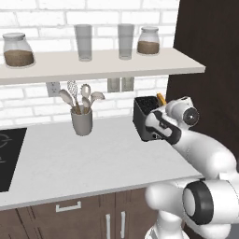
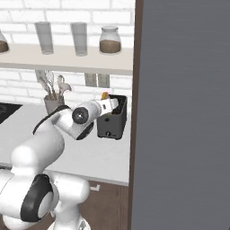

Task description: Start the toaster. Once the lever pops up, take the bread to the plate on the dining counter.

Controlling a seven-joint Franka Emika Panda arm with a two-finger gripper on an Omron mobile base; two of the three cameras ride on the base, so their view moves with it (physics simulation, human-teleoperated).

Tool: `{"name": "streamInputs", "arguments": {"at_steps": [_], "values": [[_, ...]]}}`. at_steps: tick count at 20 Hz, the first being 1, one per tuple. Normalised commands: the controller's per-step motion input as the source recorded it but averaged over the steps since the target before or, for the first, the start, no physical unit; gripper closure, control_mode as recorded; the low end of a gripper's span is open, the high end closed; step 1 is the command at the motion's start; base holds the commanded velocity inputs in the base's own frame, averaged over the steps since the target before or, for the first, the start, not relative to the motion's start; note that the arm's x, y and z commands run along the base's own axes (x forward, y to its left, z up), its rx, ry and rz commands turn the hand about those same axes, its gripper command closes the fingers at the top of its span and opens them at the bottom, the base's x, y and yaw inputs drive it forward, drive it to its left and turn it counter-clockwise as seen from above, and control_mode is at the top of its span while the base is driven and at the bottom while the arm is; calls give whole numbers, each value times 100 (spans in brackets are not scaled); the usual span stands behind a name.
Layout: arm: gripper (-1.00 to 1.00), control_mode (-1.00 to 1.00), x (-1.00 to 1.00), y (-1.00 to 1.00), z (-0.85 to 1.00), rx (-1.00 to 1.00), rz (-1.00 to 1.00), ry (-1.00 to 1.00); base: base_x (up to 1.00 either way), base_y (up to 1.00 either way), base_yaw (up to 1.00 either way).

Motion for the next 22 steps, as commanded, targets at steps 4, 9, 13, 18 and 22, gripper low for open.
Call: {"name": "streamInputs", "arguments": {"at_steps": [4, 9, 13, 18, 22], "values": [[100, -100, -53, 11, 100, 0, 0, 33, 0, 0, 0], [100, -100, -52, 18, 100, 0, 0, 38, 0, 0, 0], [100, -100, -96, 38, 89, 0, 0, 33, 0, 0, 0], [100, -100, -100, 46, 40, -2, 1, 13, 0, 0, 0], [100, -100, -100, 65, 5, -8, 5, 0, 0, 0, 0]]}}
